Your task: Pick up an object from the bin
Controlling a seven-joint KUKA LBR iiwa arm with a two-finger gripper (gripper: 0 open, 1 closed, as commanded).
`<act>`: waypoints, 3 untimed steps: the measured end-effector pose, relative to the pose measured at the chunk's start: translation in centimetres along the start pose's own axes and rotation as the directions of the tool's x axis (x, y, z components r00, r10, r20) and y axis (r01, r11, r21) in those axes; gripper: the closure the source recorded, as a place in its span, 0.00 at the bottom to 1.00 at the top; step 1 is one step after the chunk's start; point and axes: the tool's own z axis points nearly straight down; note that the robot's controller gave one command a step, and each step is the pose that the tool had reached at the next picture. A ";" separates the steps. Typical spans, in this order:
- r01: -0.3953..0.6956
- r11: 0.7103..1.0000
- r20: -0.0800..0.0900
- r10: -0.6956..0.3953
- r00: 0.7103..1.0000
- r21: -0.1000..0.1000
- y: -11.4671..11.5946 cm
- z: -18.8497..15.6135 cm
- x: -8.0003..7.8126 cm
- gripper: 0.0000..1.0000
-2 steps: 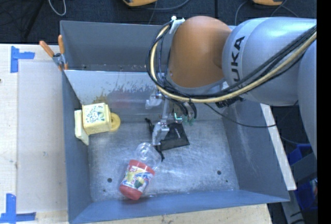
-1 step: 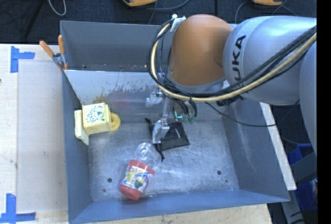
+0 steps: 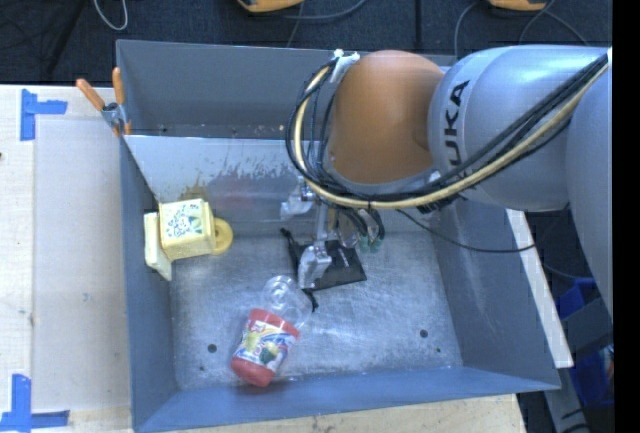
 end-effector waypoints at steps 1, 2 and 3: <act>0.097 0.995 -0.002 -0.097 0.995 0.000 -2.6 5.9 1.4 0.00; 0.510 0.860 0.000 -0.510 0.860 0.000 -3.8 9.6 -1.2 1.00; 0.509 0.861 0.001 -0.509 0.861 0.000 -3.8 9.6 -1.1 1.00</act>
Offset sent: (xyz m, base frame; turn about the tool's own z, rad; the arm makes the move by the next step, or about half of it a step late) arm 0.0106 -0.0382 -0.1032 -0.5385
